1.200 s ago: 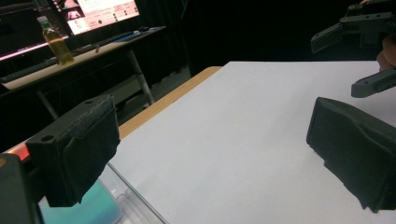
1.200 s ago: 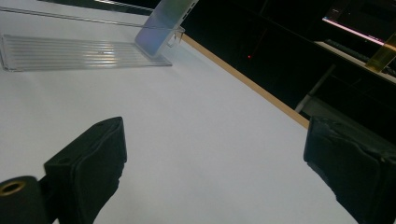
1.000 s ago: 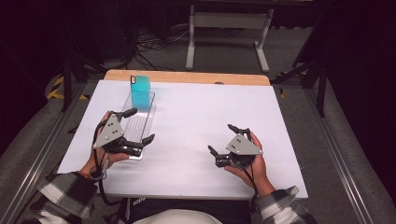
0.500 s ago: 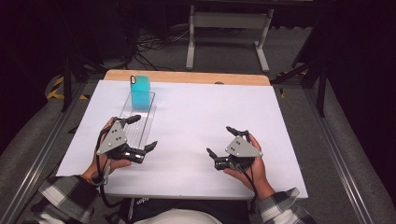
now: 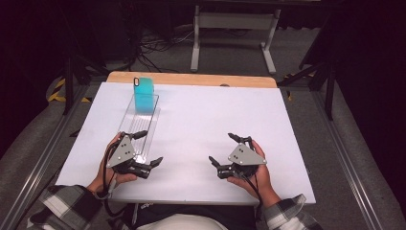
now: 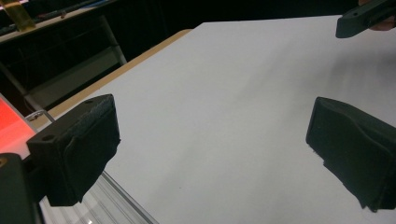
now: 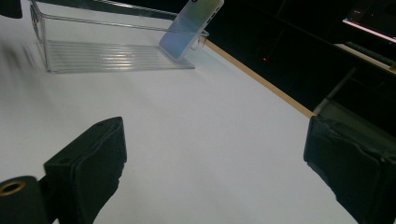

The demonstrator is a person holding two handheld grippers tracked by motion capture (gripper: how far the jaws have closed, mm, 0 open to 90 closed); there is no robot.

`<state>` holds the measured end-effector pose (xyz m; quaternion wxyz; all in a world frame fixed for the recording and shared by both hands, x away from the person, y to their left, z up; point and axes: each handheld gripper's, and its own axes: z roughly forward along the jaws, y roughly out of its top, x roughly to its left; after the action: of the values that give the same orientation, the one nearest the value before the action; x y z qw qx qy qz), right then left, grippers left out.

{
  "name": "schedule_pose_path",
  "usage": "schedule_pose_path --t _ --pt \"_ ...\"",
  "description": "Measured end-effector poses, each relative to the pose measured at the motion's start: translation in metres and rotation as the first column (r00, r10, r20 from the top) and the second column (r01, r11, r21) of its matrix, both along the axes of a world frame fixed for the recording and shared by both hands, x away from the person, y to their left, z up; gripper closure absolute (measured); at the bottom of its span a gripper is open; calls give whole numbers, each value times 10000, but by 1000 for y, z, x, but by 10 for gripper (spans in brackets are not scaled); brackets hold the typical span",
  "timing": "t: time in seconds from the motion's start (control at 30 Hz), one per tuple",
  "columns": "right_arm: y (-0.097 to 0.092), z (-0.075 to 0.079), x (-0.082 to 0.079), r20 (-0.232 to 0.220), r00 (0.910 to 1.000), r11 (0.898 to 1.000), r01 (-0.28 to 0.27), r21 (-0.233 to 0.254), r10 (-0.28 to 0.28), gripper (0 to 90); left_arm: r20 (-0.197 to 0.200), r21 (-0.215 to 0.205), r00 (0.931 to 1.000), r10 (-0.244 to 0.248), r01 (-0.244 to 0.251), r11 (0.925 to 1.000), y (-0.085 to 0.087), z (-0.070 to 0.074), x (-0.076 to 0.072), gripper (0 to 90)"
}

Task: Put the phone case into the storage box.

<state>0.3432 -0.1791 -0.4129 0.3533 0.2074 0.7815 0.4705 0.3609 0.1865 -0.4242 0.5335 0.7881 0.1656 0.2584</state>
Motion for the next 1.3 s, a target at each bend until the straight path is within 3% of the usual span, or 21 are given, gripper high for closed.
schedule_pose_path --t 0.07,0.27,0.33,0.9,1.3 --pt "1 -1 0 -45 10000 10000 -37 -43 37 64 -231 48 9997 -51 53 10000 0 -5 0 33" --pt "2 -2 0 -69 9998 9998 -162 -89 161 64 -292 174 9995 -131 136 9998 -2 -9 0 33" --pt "1 -1 -1 -123 9998 9998 -170 -49 169 63 -449 -23 9988 -169 168 9999 -2 -9 1 34" --pt "2 -1 -2 -45 10000 9997 -89 -249 88 66 -436 -414 9985 -336 318 9986 3 -4 -1 37" --pt "3 -2 -1 -111 9999 9992 -45 -407 41 79 -538 -321 9977 -408 391 9987 1 -6 0 40"
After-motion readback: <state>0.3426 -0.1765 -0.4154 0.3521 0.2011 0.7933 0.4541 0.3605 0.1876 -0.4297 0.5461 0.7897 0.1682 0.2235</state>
